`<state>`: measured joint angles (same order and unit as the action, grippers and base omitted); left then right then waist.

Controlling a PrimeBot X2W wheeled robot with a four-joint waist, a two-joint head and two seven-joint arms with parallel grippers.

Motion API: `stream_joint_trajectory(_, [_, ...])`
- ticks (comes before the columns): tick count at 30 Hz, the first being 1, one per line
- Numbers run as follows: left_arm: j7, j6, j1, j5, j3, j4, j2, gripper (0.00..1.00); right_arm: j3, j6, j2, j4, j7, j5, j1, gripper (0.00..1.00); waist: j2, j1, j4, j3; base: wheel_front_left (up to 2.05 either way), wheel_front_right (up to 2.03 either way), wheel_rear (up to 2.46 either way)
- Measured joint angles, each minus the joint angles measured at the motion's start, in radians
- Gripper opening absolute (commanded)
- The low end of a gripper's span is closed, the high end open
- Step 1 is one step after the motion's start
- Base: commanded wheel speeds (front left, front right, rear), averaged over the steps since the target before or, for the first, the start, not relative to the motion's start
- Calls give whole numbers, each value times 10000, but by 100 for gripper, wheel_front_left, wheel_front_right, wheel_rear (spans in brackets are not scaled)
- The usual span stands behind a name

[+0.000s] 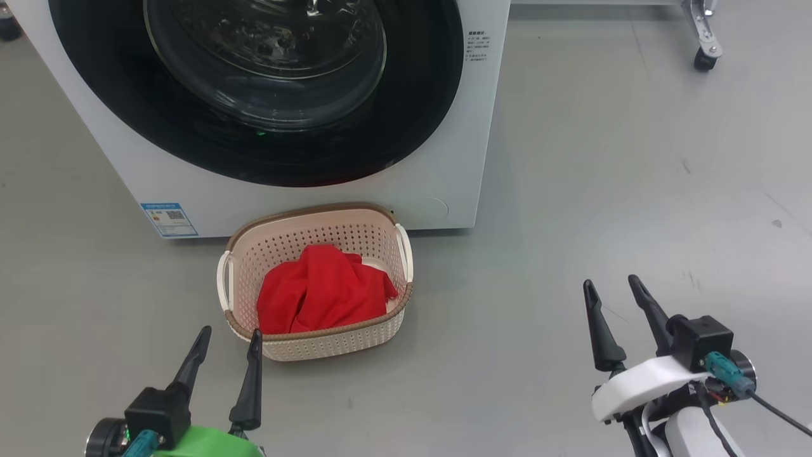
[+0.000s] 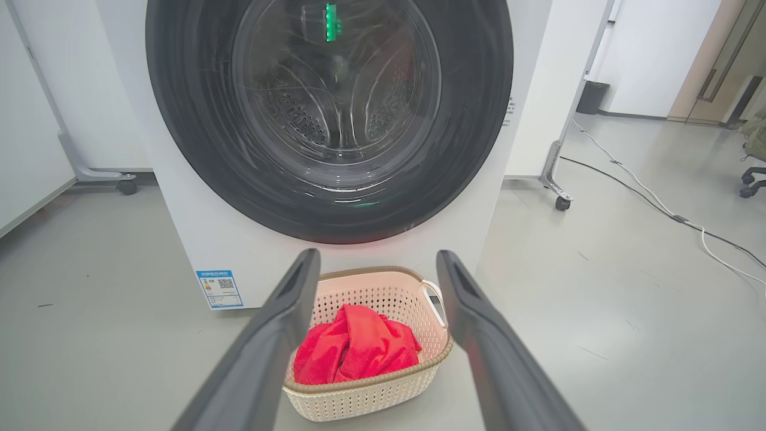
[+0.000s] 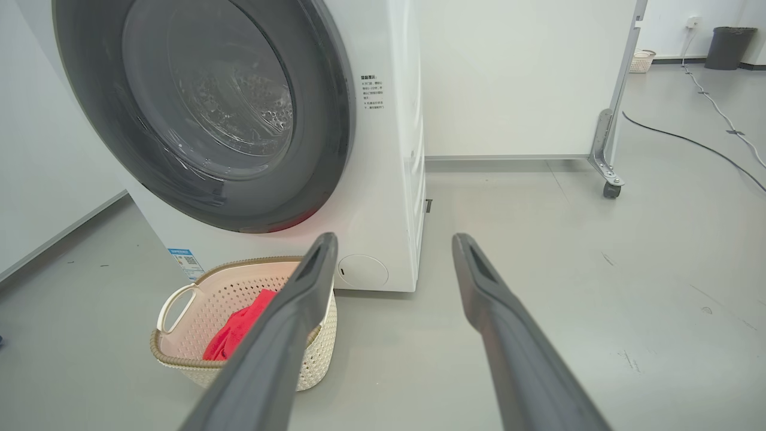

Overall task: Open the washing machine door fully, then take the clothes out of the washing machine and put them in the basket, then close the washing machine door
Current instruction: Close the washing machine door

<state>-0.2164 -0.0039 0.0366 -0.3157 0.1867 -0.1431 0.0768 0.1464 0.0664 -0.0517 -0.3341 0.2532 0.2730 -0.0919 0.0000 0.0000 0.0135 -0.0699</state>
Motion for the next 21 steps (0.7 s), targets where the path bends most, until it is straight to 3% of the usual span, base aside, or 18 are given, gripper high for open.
stream_joint_trajectory(21, [236,176,465,-12,6,293,48,100,303,-443,75,1262,0,0,1310,100,0,0,-274,528,0,0,0])
